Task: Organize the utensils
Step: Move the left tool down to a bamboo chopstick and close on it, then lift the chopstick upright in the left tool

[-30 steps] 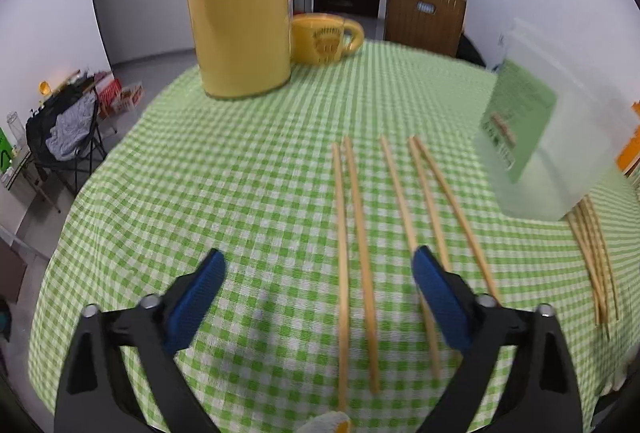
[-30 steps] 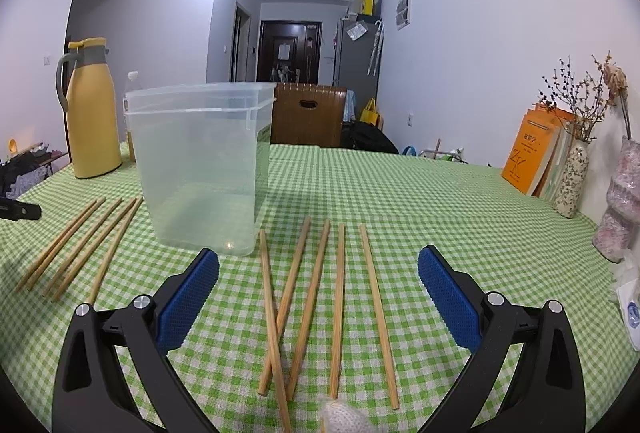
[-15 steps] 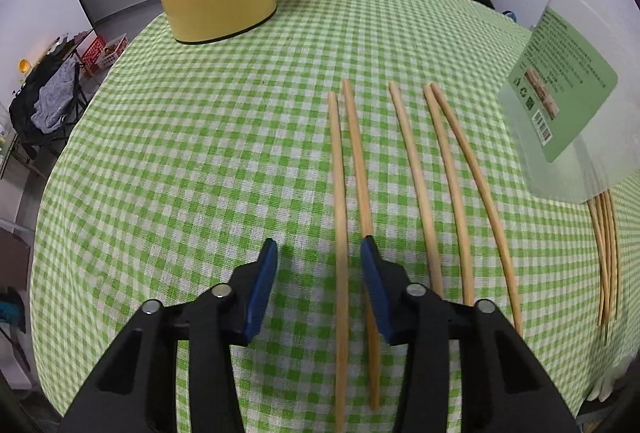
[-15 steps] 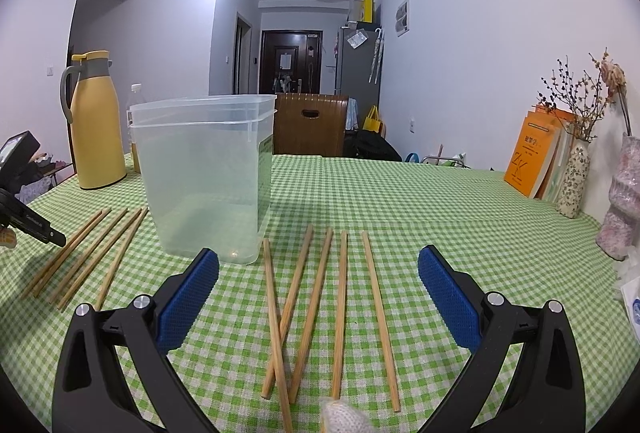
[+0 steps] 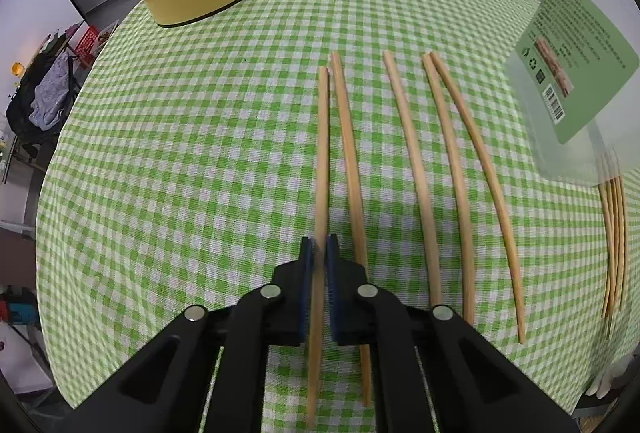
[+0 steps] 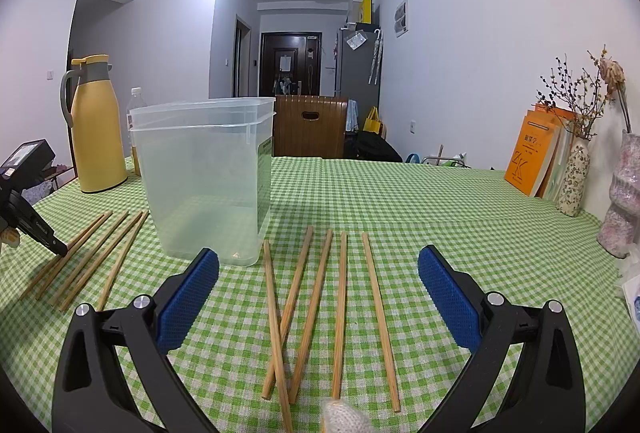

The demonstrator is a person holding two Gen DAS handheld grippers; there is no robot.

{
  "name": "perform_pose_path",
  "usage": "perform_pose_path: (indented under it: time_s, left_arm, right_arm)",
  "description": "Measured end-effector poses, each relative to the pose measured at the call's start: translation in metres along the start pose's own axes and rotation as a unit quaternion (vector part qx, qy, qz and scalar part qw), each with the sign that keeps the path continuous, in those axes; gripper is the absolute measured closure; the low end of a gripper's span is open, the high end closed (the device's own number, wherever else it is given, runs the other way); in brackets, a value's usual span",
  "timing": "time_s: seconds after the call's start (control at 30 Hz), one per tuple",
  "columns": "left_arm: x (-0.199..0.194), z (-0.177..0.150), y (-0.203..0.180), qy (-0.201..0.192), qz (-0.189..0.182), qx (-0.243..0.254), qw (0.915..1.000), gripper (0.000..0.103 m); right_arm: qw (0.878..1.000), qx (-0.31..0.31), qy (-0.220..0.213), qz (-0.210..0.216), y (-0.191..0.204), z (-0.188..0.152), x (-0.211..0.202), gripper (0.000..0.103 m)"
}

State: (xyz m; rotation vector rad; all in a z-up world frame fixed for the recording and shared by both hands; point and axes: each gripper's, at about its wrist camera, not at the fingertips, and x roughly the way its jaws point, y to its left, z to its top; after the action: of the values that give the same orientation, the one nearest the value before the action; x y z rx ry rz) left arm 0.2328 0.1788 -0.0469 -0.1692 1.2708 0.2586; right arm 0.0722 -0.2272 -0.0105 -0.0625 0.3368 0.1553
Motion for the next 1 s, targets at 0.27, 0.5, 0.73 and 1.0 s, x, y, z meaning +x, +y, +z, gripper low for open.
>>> perform_pose_path:
  time_s: [0.27,0.5,0.73,1.0]
  left_arm:
    - [-0.001,0.004,0.003,0.001,-0.002,-0.006,1.0000,0.099]
    - [-0.023,-0.010,0.005,-0.046,-0.002,-0.004,0.9989,0.099]
    - [-0.073,-0.036,-0.006,-0.195,-0.006,0.006,0.9807,0.099]
    - [-0.106,-0.072,-0.030,-0.349,-0.034,0.017,0.9364,0.099]
  right_arm:
    - [1.000,0.000,-0.001,0.000,0.000,0.000,0.000,0.007]
    - [1.000,0.002,-0.001,0.000,0.001,0.001,0.000,0.007]
    - [1.000,0.005,-0.002,0.001,0.001,0.001,0.001,0.007]
    - [1.000,0.013,-0.003,0.002,-0.002,0.000,0.000,0.007]
